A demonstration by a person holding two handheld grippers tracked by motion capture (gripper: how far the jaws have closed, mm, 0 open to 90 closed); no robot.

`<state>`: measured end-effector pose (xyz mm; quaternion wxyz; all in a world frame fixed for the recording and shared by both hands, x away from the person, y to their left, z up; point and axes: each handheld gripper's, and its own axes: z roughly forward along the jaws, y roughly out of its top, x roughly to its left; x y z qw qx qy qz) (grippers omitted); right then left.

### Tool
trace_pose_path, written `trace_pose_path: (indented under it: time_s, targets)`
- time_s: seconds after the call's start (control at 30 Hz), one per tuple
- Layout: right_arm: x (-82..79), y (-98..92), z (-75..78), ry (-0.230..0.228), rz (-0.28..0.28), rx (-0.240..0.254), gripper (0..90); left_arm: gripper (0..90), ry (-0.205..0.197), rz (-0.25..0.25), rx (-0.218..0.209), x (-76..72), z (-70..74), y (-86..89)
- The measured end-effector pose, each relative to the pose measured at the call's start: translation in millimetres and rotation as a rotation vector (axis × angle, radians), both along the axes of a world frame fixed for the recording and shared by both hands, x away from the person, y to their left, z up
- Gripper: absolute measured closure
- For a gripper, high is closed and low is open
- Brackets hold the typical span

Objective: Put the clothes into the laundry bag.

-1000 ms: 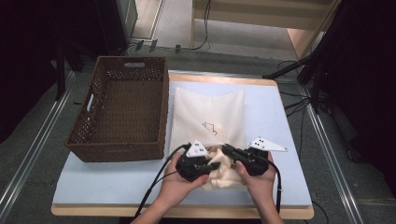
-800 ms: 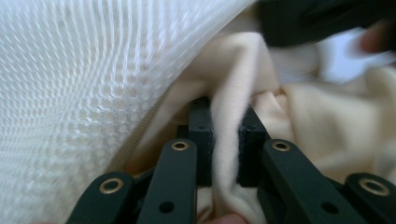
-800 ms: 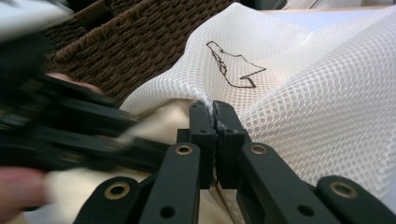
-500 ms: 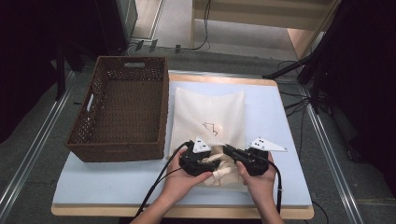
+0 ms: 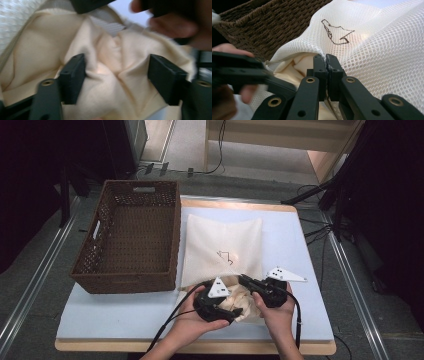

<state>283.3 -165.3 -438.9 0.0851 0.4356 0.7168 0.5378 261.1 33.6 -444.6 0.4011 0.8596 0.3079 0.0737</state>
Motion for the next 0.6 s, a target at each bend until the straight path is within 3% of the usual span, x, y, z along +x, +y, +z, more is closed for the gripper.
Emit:
trace_pose_path:
  time_s: [0.07, 0.17, 0.2, 0.23, 0.3, 0.37, 0.4, 0.47, 0.53, 0.6]
  targets:
    - [-0.4, 1.0, -0.5, 0.000, 0.003, 0.000, 88.3, 61.3, 0.000, 0.016, 0.038, 5.8, -4.2, -5.0]
    - [-1.7, 2.7, 1.4, -0.003, 0.011, 0.004, 88.3, 80.1, 0.011, 0.072, 0.017, 11.0, 2.6, -5.4]
    - [-2.0, 3.2, 2.6, -0.010, 0.013, 0.006, 88.3, 83.2, -0.059, 0.136, -0.022, 8.6, 7.2, -3.7]
    - [-3.0, 3.2, 4.9, -0.013, 0.014, 0.011, 88.3, 84.3, -0.091, 0.171, -0.047, 7.9, 10.5, -3.0]
    - [-4.5, 2.9, 8.6, -0.022, 0.014, 0.022, 88.3, 84.4, -0.115, 0.224, -0.087, 9.7, 13.7, -2.6]
    - [-5.2, 1.8, 11.5, -0.035, 0.013, 0.025, 88.3, 84.2, -0.128, 0.271, -0.091, 14.7, 11.4, -4.7]
    - [-5.3, 1.3, 11.9, -0.033, 0.010, 0.027, 88.3, 83.8, -0.122, 0.276, -0.077, 18.7, 6.9, -6.8]
    - [-4.3, 0.7, 9.8, -0.025, 0.009, 0.019, 88.3, 81.6, -0.059, 0.254, -0.047, 28.3, -7.9, -11.3]
    - [-2.8, 0.2, 5.6, -0.011, 0.005, 0.014, 88.3, 77.2, -0.020, 0.236, -0.092, 30.2, -14.0, -8.8]
    - [-1.6, -1.2, 2.4, -0.004, 0.002, 0.011, 88.3, 67.5, -0.008, 0.209, -0.133, 26.0, -6.7, -3.9]
